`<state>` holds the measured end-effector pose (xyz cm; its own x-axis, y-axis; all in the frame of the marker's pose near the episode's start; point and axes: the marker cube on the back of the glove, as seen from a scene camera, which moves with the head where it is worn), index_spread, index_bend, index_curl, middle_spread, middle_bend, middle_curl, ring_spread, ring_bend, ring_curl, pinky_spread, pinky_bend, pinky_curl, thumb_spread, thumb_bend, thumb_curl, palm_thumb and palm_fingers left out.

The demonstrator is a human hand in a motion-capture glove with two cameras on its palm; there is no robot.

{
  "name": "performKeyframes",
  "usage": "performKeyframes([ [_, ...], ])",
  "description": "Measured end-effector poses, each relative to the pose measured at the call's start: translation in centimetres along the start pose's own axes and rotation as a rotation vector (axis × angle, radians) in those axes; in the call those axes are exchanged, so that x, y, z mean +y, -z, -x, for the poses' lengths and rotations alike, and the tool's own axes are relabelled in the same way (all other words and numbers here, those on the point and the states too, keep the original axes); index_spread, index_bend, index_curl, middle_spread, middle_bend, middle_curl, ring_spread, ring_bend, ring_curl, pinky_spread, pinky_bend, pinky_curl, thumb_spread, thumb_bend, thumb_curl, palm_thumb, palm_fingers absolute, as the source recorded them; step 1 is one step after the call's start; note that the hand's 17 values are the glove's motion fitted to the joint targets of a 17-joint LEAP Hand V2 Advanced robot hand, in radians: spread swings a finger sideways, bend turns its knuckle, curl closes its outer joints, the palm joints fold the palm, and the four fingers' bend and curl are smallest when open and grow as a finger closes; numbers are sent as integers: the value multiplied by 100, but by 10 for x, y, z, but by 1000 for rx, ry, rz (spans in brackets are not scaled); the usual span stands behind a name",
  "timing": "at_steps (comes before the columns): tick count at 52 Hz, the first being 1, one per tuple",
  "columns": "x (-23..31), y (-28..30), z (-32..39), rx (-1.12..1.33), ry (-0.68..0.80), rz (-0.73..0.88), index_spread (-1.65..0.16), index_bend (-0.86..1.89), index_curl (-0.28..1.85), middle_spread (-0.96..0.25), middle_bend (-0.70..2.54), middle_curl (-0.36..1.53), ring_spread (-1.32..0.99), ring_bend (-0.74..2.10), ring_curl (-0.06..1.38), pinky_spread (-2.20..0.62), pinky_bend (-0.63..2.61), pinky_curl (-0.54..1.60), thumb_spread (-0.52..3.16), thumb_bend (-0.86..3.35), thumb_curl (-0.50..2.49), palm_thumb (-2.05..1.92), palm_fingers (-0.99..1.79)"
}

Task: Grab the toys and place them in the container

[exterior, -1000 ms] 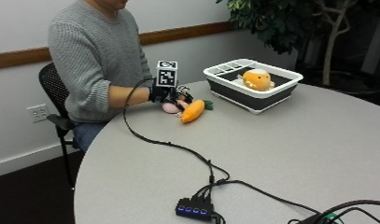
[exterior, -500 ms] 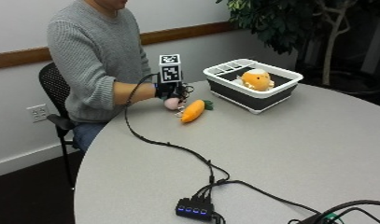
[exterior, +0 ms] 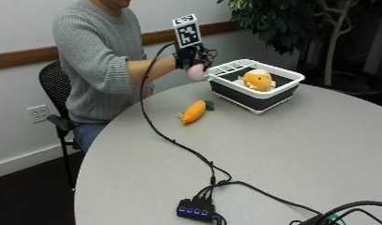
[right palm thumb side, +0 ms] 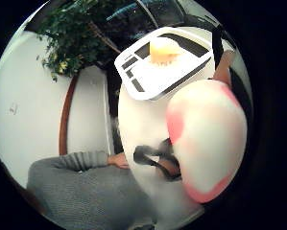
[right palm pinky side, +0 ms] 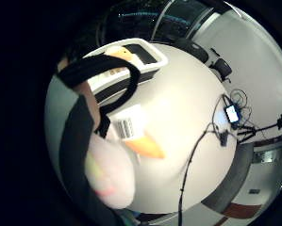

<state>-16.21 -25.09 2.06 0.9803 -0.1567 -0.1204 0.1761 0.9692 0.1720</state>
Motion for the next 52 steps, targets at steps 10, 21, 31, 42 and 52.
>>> performKeyframes([
  [10,-97,-30,24,-196,-49,57,-42,53,76,-22,73,66,-59,88,66,-38,93,47,74,6,81,49,84],
  [21,-151,-34,36,-170,-51,79,-43,51,82,-24,69,70,-61,88,69,-35,96,47,77,4,86,50,66],
  [31,-147,-52,41,-188,-12,220,-44,43,86,-26,67,73,-60,90,71,-30,94,47,86,1,87,47,48],
  [42,-134,-56,38,-202,23,269,-38,9,64,-17,17,53,-30,31,56,-6,103,46,93,-15,57,-15,-42],
  [52,-119,-49,33,-215,46,250,-34,10,49,-13,10,41,-16,15,45,3,92,40,91,-12,43,-15,-30],
])
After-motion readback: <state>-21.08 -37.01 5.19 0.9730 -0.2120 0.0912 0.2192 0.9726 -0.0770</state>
